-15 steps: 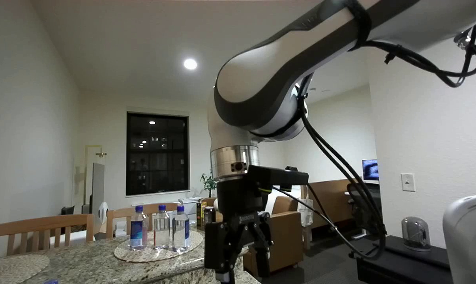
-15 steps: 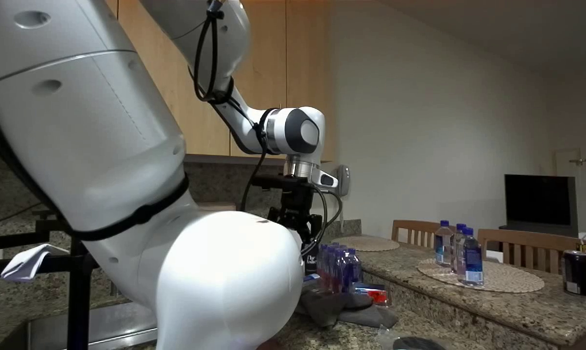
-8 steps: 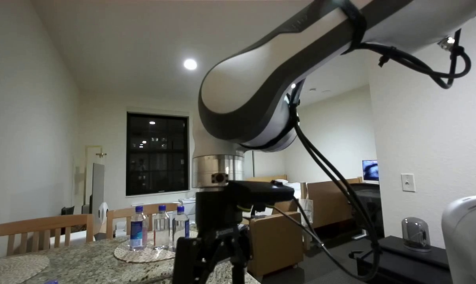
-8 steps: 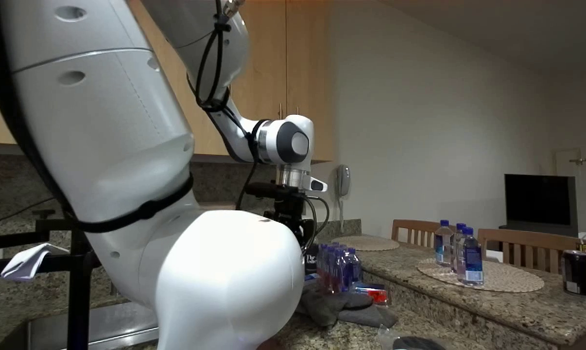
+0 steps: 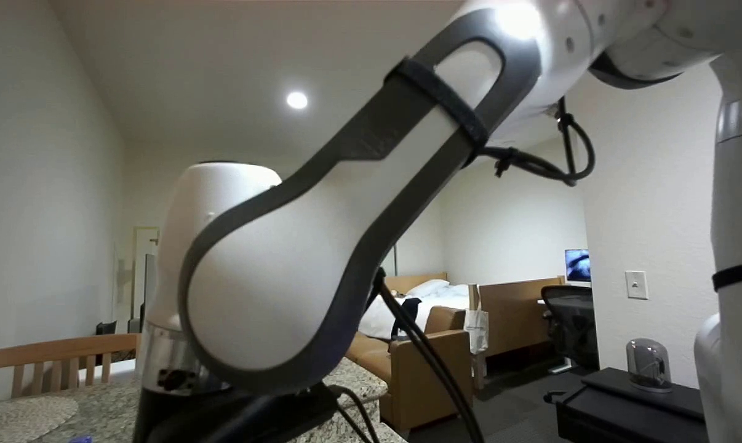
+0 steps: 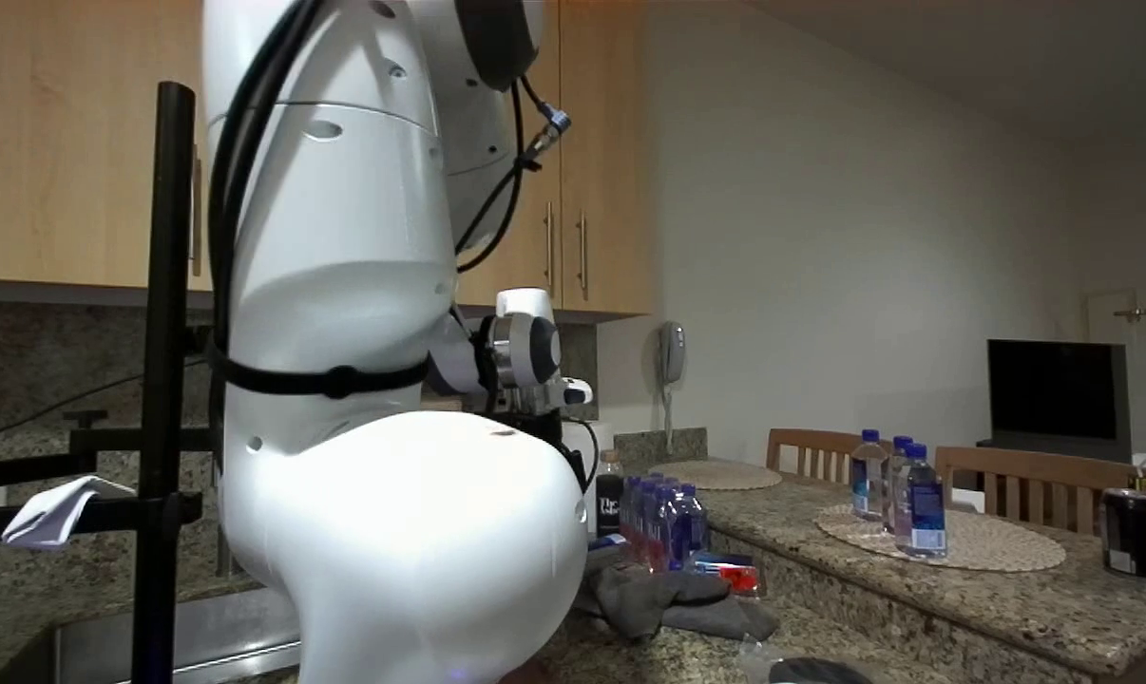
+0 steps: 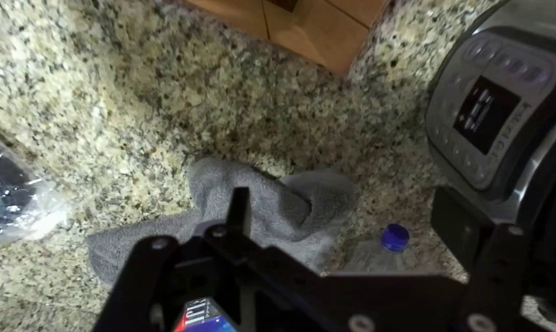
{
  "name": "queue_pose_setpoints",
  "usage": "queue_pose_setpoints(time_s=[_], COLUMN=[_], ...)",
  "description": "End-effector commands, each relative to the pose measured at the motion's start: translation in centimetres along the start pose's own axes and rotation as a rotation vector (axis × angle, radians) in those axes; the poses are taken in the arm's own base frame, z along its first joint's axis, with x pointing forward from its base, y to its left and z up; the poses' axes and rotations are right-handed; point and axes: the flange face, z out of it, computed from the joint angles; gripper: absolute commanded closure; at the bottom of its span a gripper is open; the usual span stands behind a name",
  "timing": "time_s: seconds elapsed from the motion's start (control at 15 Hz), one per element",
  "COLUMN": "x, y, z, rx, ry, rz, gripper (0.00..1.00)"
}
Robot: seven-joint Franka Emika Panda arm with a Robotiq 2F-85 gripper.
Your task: Slide the grey mat to the right
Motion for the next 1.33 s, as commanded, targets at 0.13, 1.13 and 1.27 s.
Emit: queue_pose_setpoints(time_s=[0.13,1.13,1.27], x=[7.3,10.1,10.8], y=[1.9,0.6,0.8], z=[1.1,3.3,3.9], rx=[-0.185,-0.231,-0.241], ry=[0.084,0.023,0.026], rz=[0.157,0.177,0.171], gripper=[0.0,0.0,0.0])
